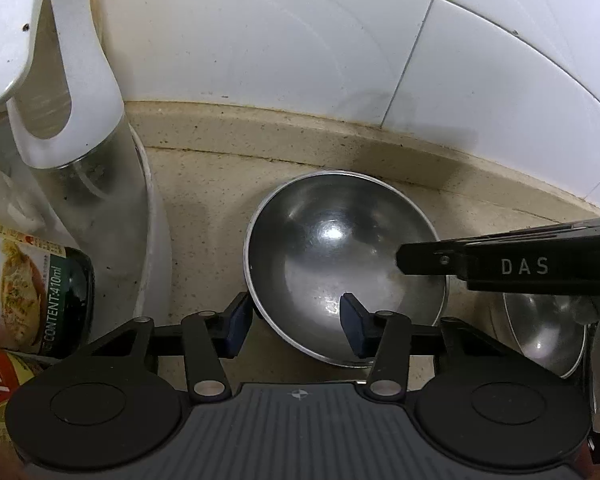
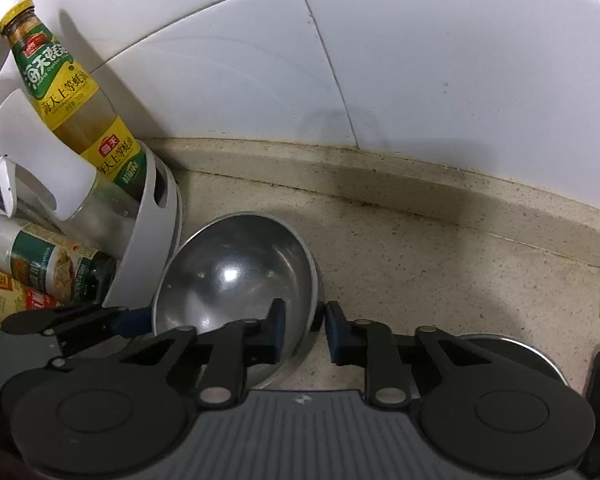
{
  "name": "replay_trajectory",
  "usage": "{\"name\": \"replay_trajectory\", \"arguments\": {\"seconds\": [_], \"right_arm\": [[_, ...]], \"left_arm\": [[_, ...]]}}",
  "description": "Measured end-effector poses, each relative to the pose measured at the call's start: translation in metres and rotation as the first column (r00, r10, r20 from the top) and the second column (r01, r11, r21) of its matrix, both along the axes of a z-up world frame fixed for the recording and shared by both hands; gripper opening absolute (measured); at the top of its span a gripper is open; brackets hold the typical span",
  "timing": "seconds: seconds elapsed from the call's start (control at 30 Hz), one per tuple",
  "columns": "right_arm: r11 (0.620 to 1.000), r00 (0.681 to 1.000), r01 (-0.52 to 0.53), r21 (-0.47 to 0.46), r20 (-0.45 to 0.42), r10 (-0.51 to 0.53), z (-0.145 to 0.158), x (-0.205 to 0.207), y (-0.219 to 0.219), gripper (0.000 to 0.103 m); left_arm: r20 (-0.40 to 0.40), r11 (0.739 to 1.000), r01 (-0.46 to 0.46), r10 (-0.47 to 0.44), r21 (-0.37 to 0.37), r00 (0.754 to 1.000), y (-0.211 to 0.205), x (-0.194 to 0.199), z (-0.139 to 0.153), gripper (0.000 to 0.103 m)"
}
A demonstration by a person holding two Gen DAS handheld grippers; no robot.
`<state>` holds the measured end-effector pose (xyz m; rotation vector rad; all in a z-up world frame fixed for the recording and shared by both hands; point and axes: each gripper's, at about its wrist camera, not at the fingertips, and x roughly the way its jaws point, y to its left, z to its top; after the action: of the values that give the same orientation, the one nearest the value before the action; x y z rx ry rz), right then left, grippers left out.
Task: Organize plates and bowls
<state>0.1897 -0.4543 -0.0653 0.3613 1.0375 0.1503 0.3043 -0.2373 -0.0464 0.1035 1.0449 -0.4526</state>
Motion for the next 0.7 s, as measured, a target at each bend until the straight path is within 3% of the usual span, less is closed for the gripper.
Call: {"name": "replay_trajectory", "arguments": {"seconds": [0.23, 0.7], "right_arm": [[0.999, 0.999, 0.022, 0.028, 0.026, -0.022, 0.008, -0.004, -0.005, 0.013], [0.998, 0.988, 0.048, 0.034, 0.146, -0.052, 0.063, -0.042, -0.012, 0.013]], "left_arm": [[0.017, 1.0, 0.0, 0.0, -0.012, 1.0, 0.004, 0.002, 0.007, 0.053], [0.106, 0.998, 0.042, -0.037, -0.052, 0.994, 0.014, -0.027, 0.052, 0.053]]}}
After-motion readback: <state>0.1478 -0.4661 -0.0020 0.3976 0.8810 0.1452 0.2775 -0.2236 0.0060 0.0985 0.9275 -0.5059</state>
